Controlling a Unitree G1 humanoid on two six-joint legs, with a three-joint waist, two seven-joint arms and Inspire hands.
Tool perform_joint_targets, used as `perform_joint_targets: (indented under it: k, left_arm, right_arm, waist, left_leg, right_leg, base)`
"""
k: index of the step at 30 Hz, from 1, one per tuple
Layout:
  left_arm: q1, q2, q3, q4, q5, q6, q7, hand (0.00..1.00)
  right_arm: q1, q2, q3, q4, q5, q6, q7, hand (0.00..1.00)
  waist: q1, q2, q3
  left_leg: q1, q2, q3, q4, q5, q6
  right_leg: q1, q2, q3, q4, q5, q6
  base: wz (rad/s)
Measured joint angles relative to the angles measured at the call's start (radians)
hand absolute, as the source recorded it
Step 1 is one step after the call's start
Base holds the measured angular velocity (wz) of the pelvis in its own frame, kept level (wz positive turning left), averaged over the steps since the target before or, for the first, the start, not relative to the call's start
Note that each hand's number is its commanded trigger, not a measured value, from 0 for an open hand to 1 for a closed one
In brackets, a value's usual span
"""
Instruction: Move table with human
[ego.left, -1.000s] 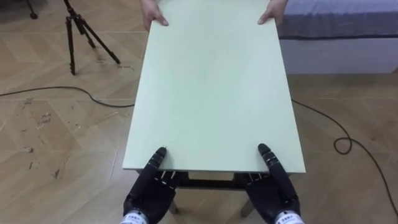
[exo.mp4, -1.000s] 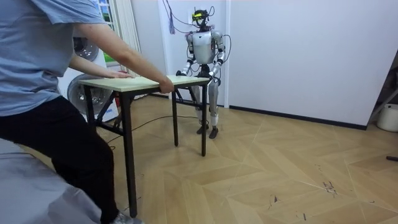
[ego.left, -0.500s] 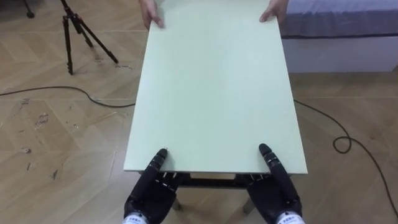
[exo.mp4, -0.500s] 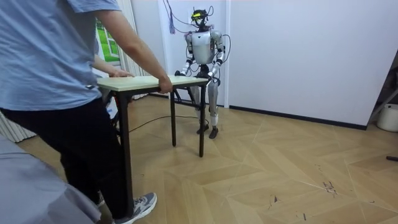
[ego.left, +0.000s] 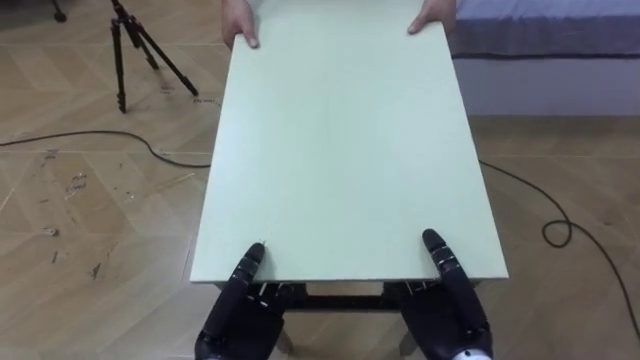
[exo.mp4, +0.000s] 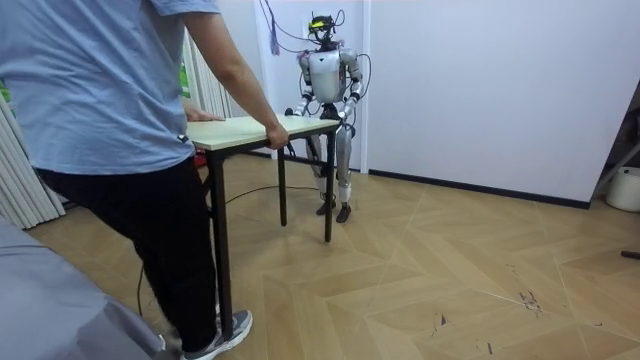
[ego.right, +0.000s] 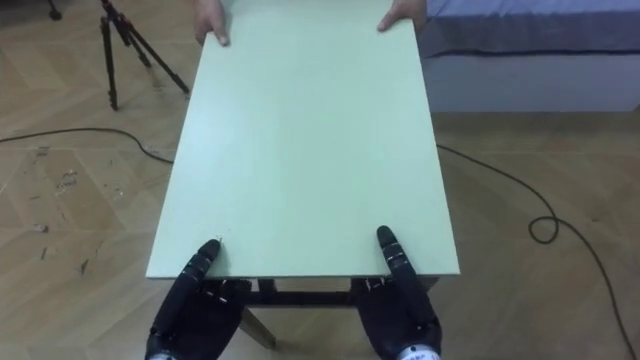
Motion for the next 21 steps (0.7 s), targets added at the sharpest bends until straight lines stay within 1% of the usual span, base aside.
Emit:
perform_joint_targets:
  k: [4,6,7,8,9,11,13,14,16,18,19,20,21]
  left_arm:
    - [0.008,0.001,-0.009,-0.023,0.005,-0.010,0.001,1.00]
    - [0.018,0.003,-0.018,-0.035,0.013,-0.035,0.001,1.00]
    - [0.021,0.004,-0.020,-0.039,0.013,-0.040,0.001,1.00]
    - [0.028,0.008,-0.025,-0.046,0.014,-0.048,0.001,1.00]
    - [0.031,0.012,-0.030,-0.048,0.014,-0.055,0.001,1.00]
    - [0.036,0.017,-0.033,-0.055,0.014,-0.059,0.001,1.00]
    - [0.043,0.028,-0.042,-0.065,0.014,-0.064,0.001,1.00]
    - [0.043,0.036,-0.054,-0.065,0.013,-0.074,0.001,1.00]
    - [0.038,0.040,-0.062,-0.065,0.013,-0.080,0.001,1.00]
    - [0.028,0.040,-0.063,-0.065,0.031,-0.080,0.001,1.00]
    - [0.026,0.040,-0.064,-0.065,0.031,-0.080,0.001,1.00]
    - [0.020,0.038,-0.068,-0.065,0.031,-0.084,0.001,1.00]
    - [0.014,0.038,-0.073,-0.065,0.024,-0.085,0.001,1.00]
  right_arm:
    - [0.002,-0.001,0.007,-0.011,0.002,-0.017,0.000,1.00]
    - [0.010,-0.001,0.023,-0.020,0.008,-0.030,0.000,1.00]
    - [0.014,-0.001,0.028,-0.024,0.010,-0.036,0.000,1.00]
    - [0.021,-0.001,0.036,-0.029,0.015,-0.044,0.002,1.00]
    - [0.026,-0.001,0.040,-0.029,0.020,-0.045,0.002,1.00]
    - [0.033,-0.001,0.044,-0.029,0.037,-0.046,0.008,1.00]
    - [0.046,-0.002,0.047,-0.029,0.044,-0.046,0.019,1.00]
    - [0.051,-0.002,0.050,-0.029,0.051,-0.051,0.023,1.00]
    - [0.057,-0.002,0.056,-0.029,0.067,-0.061,0.029,1.00]
    - [0.059,-0.002,0.056,-0.029,0.078,-0.066,0.036,1.00]
    - [0.059,-0.002,0.056,-0.029,0.080,-0.067,0.038,1.00]
    - [0.058,-0.002,0.053,-0.028,0.085,-0.069,0.044,1.00]
    - [0.057,-0.002,0.051,-0.028,0.090,-0.073,0.046,1.00]
  waist:
    - [-0.001,-0.004,0.0009]
    - [-0.002,-0.008,0.0002]
    - [-0.002,-0.008,0.0002]
    - [-0.003,-0.008,0.0004]
    - [-0.003,-0.009,0.0003]
    - [-0.003,-0.010,0.0009]
    - [-0.005,-0.014,0.0015]
    - [-0.008,-0.014,0.0019]
    - [-0.016,-0.019,0.0033]
    - [-0.026,-0.025,0.0025]
    - [-0.027,-0.026,0.0031]
    - [-0.028,-0.028,0.0024]
    - [-0.016,-0.027,0.0027]
  left_leg:
    - [-0.024,0.003,0.000,0.011,0.000,0.000]
    - [-0.038,0.004,0.000,0.016,0.000,0.000]
    - [-0.041,0.004,-0.001,0.018,0.000,0.000]
    - [-0.046,0.003,-0.003,0.019,0.000,0.000]
    - [-0.046,0.003,-0.002,0.019,0.000,0.000]
    - [-0.046,0.003,-0.002,0.019,0.000,0.000]
    - [-0.050,0.003,-0.004,0.019,0.000,0.000]
    - [-0.054,0.003,-0.011,0.020,0.000,0.000]
    - [-0.067,0.003,-0.024,0.037,0.000,0.000]
    - [-0.099,0.003,-0.040,0.072,-0.001,0.000]
    - [-0.109,0.004,-0.041,0.084,-0.001,0.000]
    - [-0.134,0.008,-0.039,0.120,-0.001,-0.001]
    - [-0.155,0.013,-0.039,0.150,-0.001,-0.002]
  right_leg:
    - [-0.026,0.000,0.000,0.017,0.000,0.000]
    - [-0.037,0.001,0.000,0.017,0.001,-0.001]
    - [-0.040,0.001,-0.001,0.017,0.001,-0.002]
    - [-0.043,0.001,-0.002,0.017,0.001,-0.002]
    - [-0.043,0.001,-0.002,0.018,0.001,-0.002]
    - [-0.044,0.001,-0.001,0.018,0.001,-0.002]
    - [-0.043,0.001,-0.006,0.020,0.001,-0.002]
    - [-0.044,0.001,-0.012,0.024,0.001,-0.002]
    - [-0.045,0.000,-0.027,0.027,0.001,-0.002]
    - [-0.059,0.007,-0.037,0.031,0.001,-0.003]
    - [-0.063,0.009,-0.040,0.032,0.002,-0.003]
    - [-0.077,0.011,-0.039,0.040,0.002,-0.005]
    - [-0.095,0.015,-0.036,0.055,0.003,-0.006]
  base:
    - [0.00]
    - [0.00]
    - [0.00]
    - [0.00]
    - [0.00]
    - [0.00]
    - [0.03]
    - [0.15]
    - [0.22]
    - [0.23]
    - [0.18]
    - [0.06]
    - [-0.07]
